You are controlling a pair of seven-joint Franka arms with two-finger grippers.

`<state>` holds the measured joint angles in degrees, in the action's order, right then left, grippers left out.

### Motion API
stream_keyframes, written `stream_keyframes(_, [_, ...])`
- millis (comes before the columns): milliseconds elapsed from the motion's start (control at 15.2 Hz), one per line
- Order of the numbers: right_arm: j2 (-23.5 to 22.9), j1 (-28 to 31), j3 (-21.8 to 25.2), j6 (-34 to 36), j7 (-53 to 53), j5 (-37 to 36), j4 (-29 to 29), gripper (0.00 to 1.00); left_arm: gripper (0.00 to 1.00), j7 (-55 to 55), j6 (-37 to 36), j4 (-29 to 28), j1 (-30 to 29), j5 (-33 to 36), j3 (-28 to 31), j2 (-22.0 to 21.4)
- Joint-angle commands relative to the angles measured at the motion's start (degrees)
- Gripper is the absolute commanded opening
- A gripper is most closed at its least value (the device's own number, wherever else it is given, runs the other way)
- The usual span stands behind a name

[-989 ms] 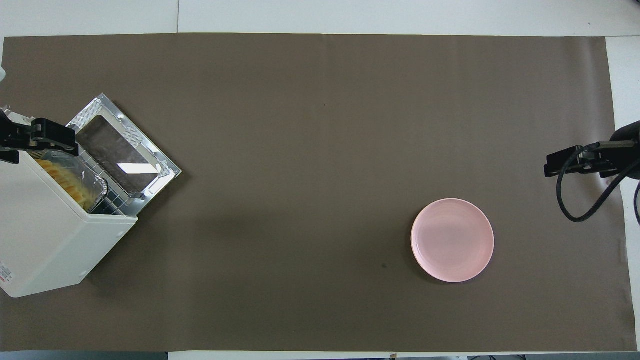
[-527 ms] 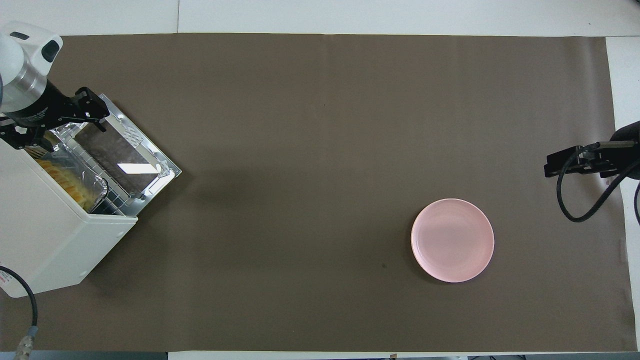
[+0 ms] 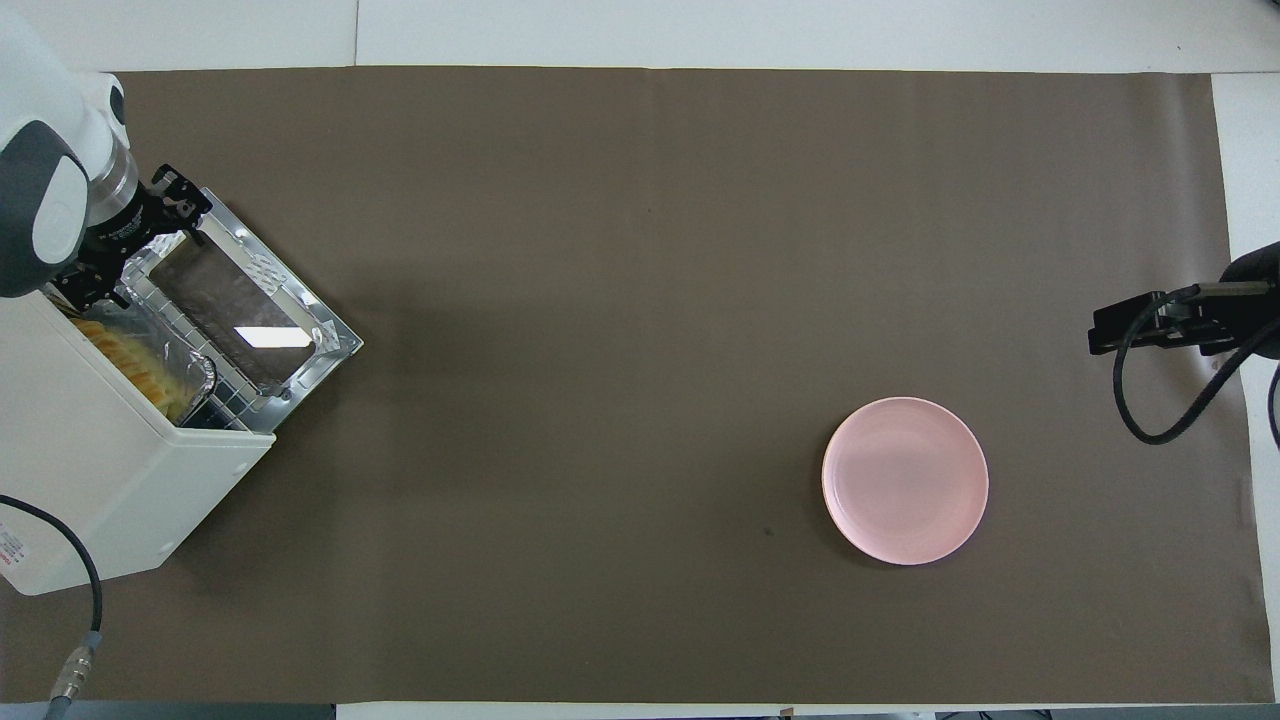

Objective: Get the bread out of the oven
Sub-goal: 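Reach the left gripper into the oven and grasp the foil tray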

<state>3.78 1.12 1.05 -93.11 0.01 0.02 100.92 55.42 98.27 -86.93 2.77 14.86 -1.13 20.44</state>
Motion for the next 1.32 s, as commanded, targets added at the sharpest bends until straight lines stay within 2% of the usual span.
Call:
stream_keyframes(0, [0.9, 0.5, -0.5, 0.2, -0.9, -0.7, 0.7, 1.0, 1.0, 1.7, 5.9, -7.3, -0.8, 2.1, 0.1, -1.4])
stream_keyframes(198, [0.8, 0.5, -0.5, 0.2, -0.9, -0.8, 0.7, 1.0, 1.0, 2.0, 6.7, -8.2, -0.9, 3.1, 0.1, -1.3])
stream_keyframes(725, [0.9, 0.5, -0.5, 0.2, -0.9, -0.7, 0.6, 1.0, 1.0, 1.4, 12.8, -15.5, -2.6, 3.2, 0.0, -3.5])
stream_keyframes(791, [0.8, 0.5, -0.5, 0.2, -0.9, -0.8, 0.6, 1.0, 0.96, 1.5, 13.0, -15.5, -2.6, 3.2, 0.0, -3.4])
stream_keyframes(857, [0.9, 0.5, -0.5, 0.2, -0.9, -0.8, 0.7, 1.0, 0.83, 1.4, 12.9, -15.5, -2.7, 3.2, 0.0, -3.5])
stream_keyframes(923, [0.9, 0.5, -0.5, 0.2, -0.9, -0.8, 0.6, 1.0, 0.79, 1.4, 12.9, -15.6, -2.7, 3.2, 0.0, -3.5])
stream_keyframes(1055, [0.9, 0.5, -0.6, 0.2, -0.9, -0.7, 0.6, 1.0, 0.52, 1.2, 12.7, -15.6, -2.8, 3.2, 0.0, -3.5])
stream_keyframes(1187, [0.9, 0.5, -0.5, 0.2, -0.9, -0.8, 0.7, 1.0, 0.34, -0.6, 12.4, -15.6, -3.8, 3.2, -0.1, -3.6])
stream_keyframes(1253, [0.8, 0.5, -0.5, 0.2, -0.9, -0.8, 0.6, 1.0, 0.29, -0.7, 12.5, -16.2, -3.9, 3.2, -0.1, -3.8])
